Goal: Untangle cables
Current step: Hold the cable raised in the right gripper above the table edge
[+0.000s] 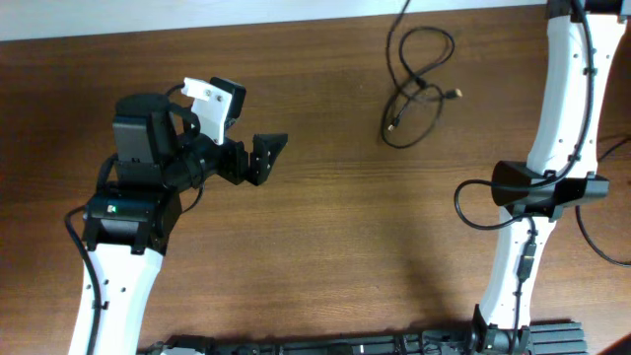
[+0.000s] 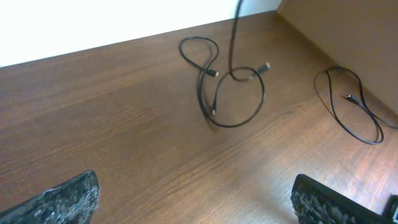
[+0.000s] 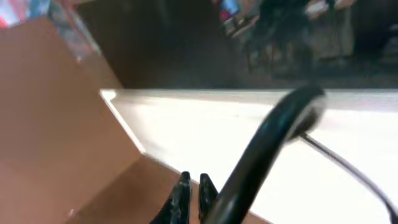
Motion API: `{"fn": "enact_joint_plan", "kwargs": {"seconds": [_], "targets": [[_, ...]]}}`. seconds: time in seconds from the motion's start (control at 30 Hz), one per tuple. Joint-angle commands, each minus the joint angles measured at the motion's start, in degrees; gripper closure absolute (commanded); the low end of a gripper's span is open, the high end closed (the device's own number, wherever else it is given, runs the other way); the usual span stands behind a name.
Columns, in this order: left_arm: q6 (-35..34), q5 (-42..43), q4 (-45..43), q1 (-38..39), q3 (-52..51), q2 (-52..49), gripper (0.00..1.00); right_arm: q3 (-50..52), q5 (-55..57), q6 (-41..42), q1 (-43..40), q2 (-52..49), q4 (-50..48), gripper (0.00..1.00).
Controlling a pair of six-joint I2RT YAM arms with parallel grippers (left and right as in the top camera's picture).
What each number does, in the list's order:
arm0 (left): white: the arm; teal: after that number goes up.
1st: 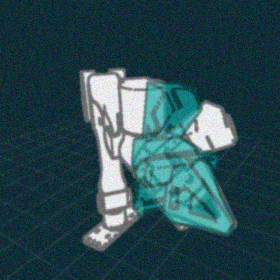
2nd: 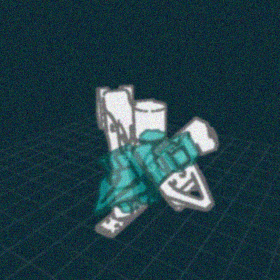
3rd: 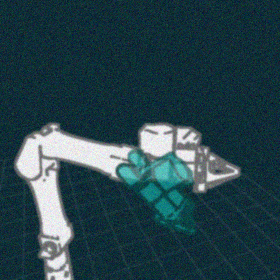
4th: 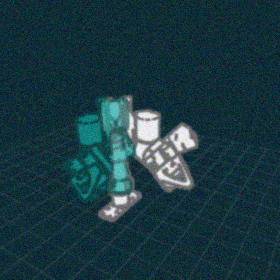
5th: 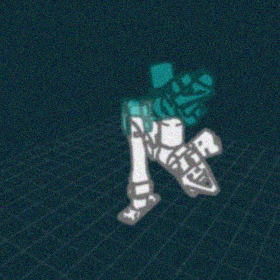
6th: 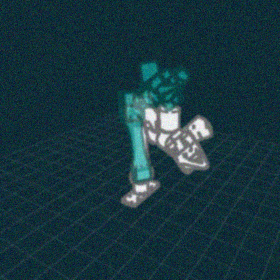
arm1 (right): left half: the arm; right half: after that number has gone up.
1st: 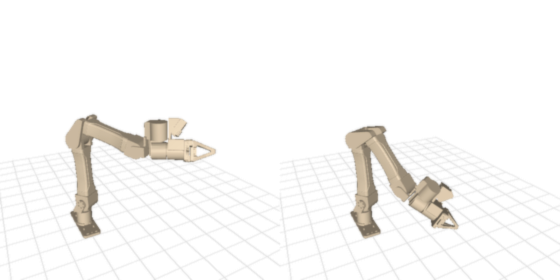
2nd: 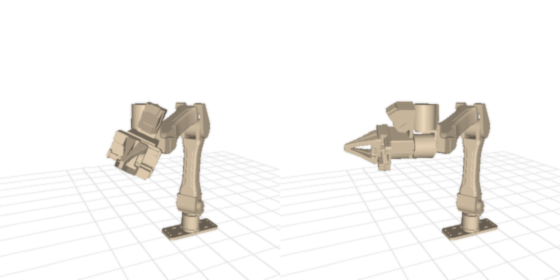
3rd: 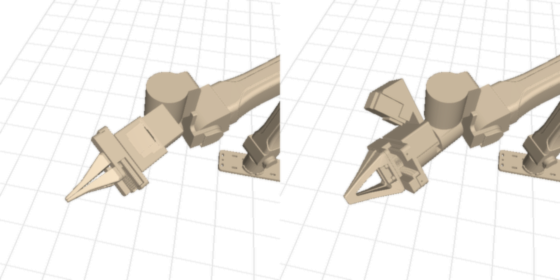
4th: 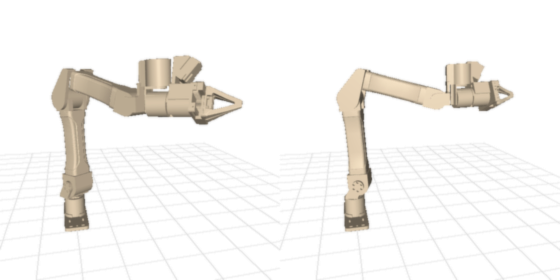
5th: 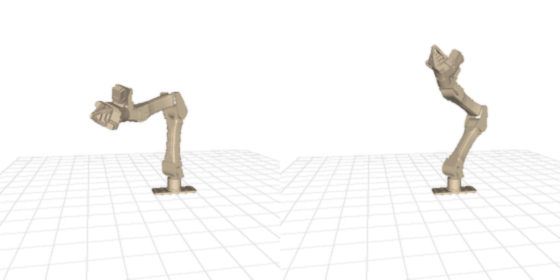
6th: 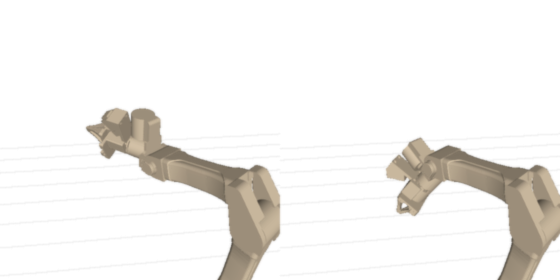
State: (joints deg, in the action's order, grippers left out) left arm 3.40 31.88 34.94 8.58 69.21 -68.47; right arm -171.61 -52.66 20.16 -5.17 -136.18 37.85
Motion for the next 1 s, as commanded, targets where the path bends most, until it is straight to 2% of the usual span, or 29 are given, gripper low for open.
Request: {"fn": "enact_joint_plan", "kwargs": {"seconds": [0.0, 0.27, 0.37, 0.5, 0.83, 0.97], "targets": [[-0.37, -0.24, -0.09, -0.11, 0.17, 0.35, 0.01, 1.46, -1.44, -5.40, 3.69, 0.48, -0.13, 0.96], [-0.37, -0.24, -0.09, -0.11, 0.17, 0.35, 0.01, 2.01, 7.74, -7.32, 9.62, 0.46, -0.20, 0.96], [-0.37, -0.24, -0.09, -0.11, 0.17, 0.35, 0.01, 2.01, 14.62, -9.94, 11.56, 0.42, 4.98, 0.96], [-0.37, -0.24, -0.09, -0.11, 0.17, 0.35, 0.01, 2.01, 17.51, -12.46, 13.05, 0.35, 9.40, 0.96], [-0.37, -0.24, -0.09, -0.11, 0.17, 0.35, 0.01, -2.14, 17.86, -12.22, 11.93, 3.34, -3.08, 0.96], [-0.37, -0.24, -0.09, -0.11, 0.17, 0.35, 0.01, -5.97, 25.90, -12.22, 9.18, 5.42, -4.37, 0.96]]}}
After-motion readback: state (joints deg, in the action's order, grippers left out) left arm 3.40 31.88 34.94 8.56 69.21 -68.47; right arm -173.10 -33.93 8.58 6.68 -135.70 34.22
